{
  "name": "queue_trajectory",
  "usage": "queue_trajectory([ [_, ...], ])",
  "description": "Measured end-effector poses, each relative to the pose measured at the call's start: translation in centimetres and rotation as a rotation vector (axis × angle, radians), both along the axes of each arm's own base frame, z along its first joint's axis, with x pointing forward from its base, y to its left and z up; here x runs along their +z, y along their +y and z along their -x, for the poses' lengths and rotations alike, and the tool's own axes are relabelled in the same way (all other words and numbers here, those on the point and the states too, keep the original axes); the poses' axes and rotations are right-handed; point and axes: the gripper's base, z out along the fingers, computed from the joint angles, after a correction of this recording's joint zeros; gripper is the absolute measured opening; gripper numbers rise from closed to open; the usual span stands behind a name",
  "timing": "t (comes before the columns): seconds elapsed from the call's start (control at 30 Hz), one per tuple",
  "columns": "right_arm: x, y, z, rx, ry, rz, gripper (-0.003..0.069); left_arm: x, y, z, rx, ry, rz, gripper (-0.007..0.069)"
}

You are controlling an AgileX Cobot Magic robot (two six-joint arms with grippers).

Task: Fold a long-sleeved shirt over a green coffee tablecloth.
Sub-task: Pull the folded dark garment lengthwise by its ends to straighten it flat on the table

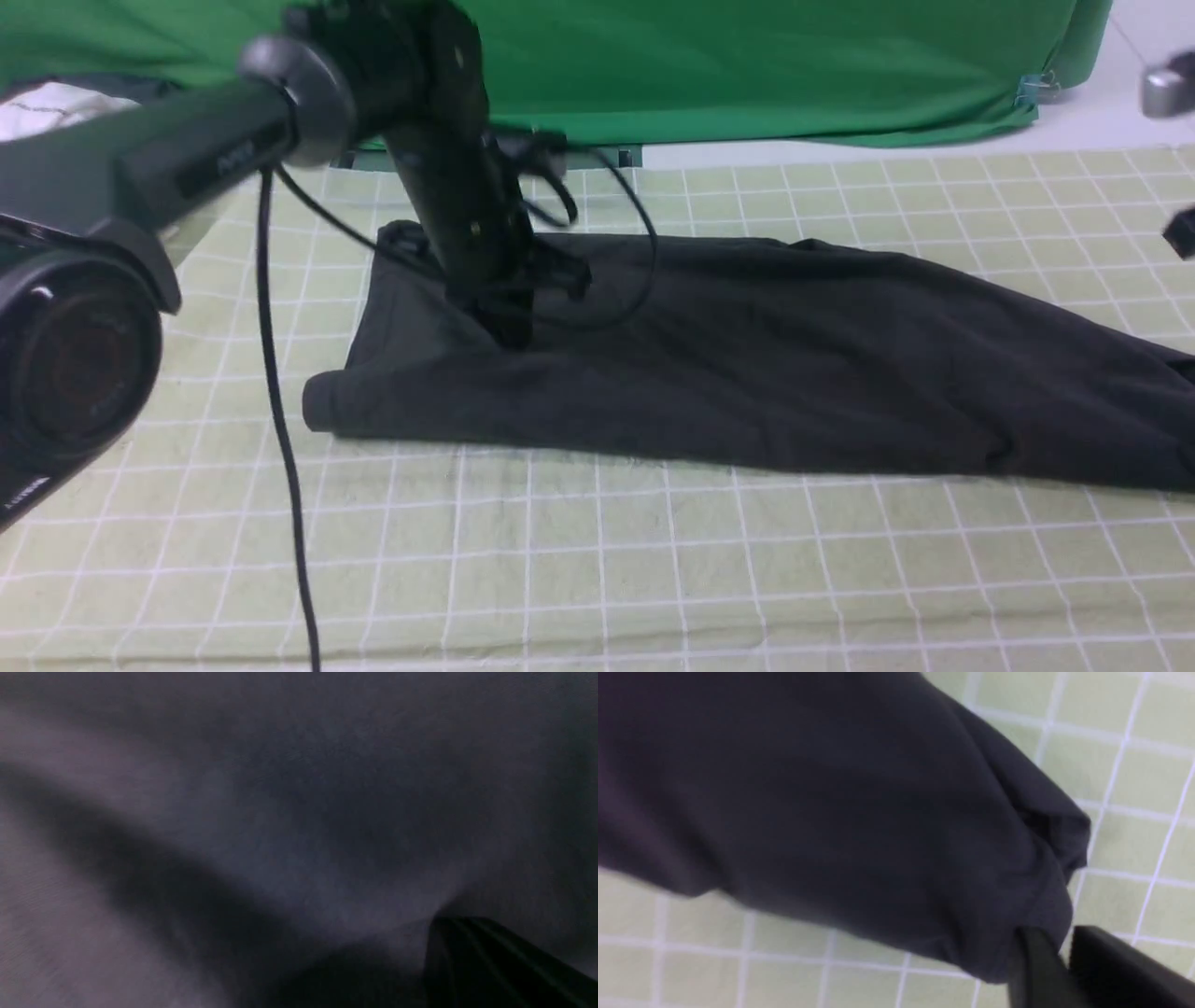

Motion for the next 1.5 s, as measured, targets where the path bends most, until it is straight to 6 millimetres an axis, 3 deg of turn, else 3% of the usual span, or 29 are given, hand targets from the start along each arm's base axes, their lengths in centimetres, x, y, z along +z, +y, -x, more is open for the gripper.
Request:
queue_trajectory([
  [0.03,-0.8,-0.7,-0.3,-0.027,0.004,-0.023,0.0226,-0.7,-0.1,0.0,0.002,-0.005,0.000,0.0011],
  [0.2,-3.6,-2.2,-1.4,-0.089,0.019,-0.074,0.0315,-1.7,0.0,0.1,0.010,-0.015,0.003,0.0011],
  [0.47,-8.2,-2.4,-2.7,-0.107,0.094,-0.113,0.0328,-1.9,0.0,0.1,0.011,-0.019,0.001,0.0011],
  [0.7,-8.5,-2.4,-3.3,-0.104,0.048,-0.111,0.0326,-1.9,0.0,0.0,0.012,-0.022,0.002,0.0011],
  [0.9,-9.5,-2.5,-3.5,-0.087,0.060,-0.111,0.0262,-1.9,0.0,0.0,0.012,-0.023,0.002,0.0011],
  [1.1,-10.7,-2.5,-3.5,-0.082,0.107,-0.118,0.0264,-1.9,0.0,0.0,0.012,-0.023,0.002,0.0011],
  [1.2,-10.7,-2.4,-3.5,-0.076,0.106,-0.119,0.0107,-1.9,0.0,0.0,0.012,-0.023,0.002,0.0011],
  [1.27,-10.6,-2.4,-3.5,-0.072,0.105,-0.119,0.0064,-1.9,0.0,0.0,0.012,-0.023,0.002,0.0011],
  [1.4,-9.5,-2.5,-3.3,-0.060,0.080,-0.100,0.0030,-1.9,0.0,0.0,0.012,-0.022,0.002,0.0011],
  [1.5,-7.4,-3.0,-3.1,-0.054,0.013,-0.062,0.0029,-1.9,0.0,0.0,0.012,-0.022,0.002,0.0011],
])
